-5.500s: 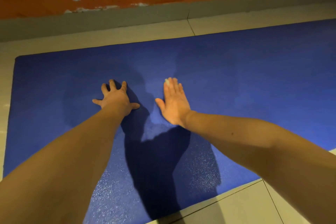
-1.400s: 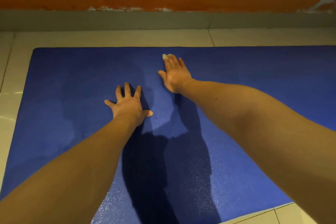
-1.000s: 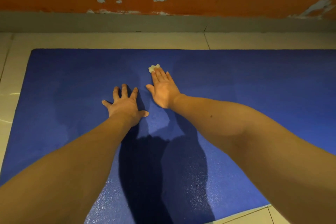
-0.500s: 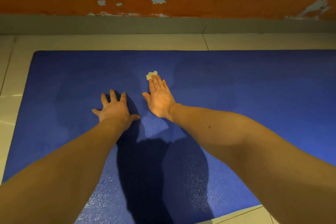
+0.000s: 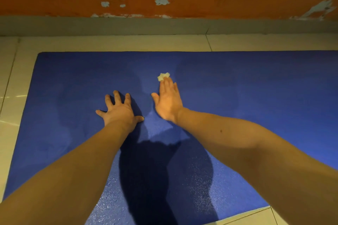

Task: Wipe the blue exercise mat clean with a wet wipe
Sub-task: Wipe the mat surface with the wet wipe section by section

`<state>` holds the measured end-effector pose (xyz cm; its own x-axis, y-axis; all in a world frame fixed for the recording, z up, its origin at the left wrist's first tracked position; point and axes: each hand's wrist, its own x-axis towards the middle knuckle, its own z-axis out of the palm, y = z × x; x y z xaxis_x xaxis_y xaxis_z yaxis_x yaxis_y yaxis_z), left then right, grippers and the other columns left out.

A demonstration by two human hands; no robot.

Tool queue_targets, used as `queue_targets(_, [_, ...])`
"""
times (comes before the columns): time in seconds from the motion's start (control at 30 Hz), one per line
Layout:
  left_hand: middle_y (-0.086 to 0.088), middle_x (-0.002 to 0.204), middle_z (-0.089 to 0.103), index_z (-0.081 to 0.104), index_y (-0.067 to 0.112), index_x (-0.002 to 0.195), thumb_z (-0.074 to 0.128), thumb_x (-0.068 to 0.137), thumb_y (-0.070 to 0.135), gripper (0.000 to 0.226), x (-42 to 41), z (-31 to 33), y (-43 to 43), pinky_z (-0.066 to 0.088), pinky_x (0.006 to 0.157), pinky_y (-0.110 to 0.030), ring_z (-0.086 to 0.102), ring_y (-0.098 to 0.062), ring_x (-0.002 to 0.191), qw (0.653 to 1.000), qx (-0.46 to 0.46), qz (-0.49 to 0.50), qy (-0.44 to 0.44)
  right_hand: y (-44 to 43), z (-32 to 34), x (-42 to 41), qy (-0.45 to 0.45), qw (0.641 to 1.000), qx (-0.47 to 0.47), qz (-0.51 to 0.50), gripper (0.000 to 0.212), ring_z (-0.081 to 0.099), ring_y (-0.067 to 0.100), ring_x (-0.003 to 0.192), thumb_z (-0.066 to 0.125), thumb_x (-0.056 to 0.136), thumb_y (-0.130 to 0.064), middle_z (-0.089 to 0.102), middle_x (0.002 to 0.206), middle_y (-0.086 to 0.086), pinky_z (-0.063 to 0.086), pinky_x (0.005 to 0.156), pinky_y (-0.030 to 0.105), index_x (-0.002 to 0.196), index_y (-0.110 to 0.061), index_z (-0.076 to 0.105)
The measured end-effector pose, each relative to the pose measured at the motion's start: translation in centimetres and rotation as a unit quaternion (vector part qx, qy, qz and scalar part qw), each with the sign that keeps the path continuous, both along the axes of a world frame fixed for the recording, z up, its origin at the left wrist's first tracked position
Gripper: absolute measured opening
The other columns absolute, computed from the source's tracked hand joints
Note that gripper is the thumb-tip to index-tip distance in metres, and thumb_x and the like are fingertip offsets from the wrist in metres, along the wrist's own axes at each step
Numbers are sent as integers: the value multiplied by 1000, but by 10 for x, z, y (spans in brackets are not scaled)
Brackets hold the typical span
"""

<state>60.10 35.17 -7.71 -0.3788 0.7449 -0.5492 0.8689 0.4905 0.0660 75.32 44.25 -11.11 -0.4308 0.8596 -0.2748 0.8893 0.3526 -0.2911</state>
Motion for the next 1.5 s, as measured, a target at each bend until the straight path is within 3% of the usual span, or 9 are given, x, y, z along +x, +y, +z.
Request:
queue_targets(0.2, [-4,165,-21,-8,32,159,59,86,69,106,0,-1,-2,15,114,-72,-15,-37,151,1000,-1,-7,4,-32,-4,-2,-35,995,8,88,73,-15,23,157,26,110,-46,-11,170,9,-9,127,39,162,-5,-5])
queue_targets(0.4, [-5,165,-22,-9,31,159,59,87,68,106,1,2,-2,14,114,-72,-16,-38,151,1000,-5,-10,-3,42,5,39,-156,988,2,-13,76,-15,27,156,16,108,-53,-13,170,9,-6,127,44,161,-4,-9])
queue_targets(0.63, [-5,165,-21,-8,30,160,59,87,68,105,1,3,-3,15,114,-72,-16,-38,151,1000,1,-8,-1,-42,5,13,-29,999,-1,31,76,-5,30,157,30,109,-47,-2,170,16,-2,128,40,161,0,2])
queue_targets(0.77, [-4,165,-20,-7,31,159,58,87,69,105,1,1,-5,15,114,-72,-15,-37,151,1000,8,-9,0,-65,2,19,-79,993,0,91,75,-16,26,156,20,109,-51,-13,170,10,-6,128,41,161,-5,-6])
queue_targets(0.93, [-4,165,-19,-7,31,160,57,87,70,104,1,0,-7,14,114,-72,-14,-38,151,1000,9,-12,0,-2,10,35,-165,986,4,14,75,-18,29,156,16,109,-52,-12,170,10,-6,126,48,161,-3,-7])
queue_targets(1.07, [-4,165,-19,-7,31,159,56,87,71,104,1,-1,-6,14,114,-72,-15,-38,151,1000,11,-12,0,10,17,33,-169,985,16,11,71,-6,31,157,21,110,-43,-2,170,15,9,126,46,160,2,1])
queue_targets(1.23, [-4,165,-20,-8,31,159,54,87,72,104,0,-4,-5,15,114,-72,-14,-38,151,1000,11,-12,6,2,21,26,-129,990,47,-18,71,15,33,151,37,105,-37,13,168,16,30,113,45,160,0,11])
queue_targets(1.33, [-4,165,-20,-8,32,159,55,87,71,104,1,-4,-5,14,114,-72,-15,-37,151,1000,12,-10,8,4,19,22,-76,996,36,-3,72,5,35,154,36,106,-42,5,169,15,25,117,50,163,-10,4])
queue_targets(1.5, [-4,165,-19,-7,32,159,55,86,72,104,2,-5,-5,15,114,-72,-14,-38,151,1000,14,-10,13,12,3,16,-78,996,-38,22,74,-26,28,153,19,108,-55,-22,168,9,-6,126,52,163,-13,-6])
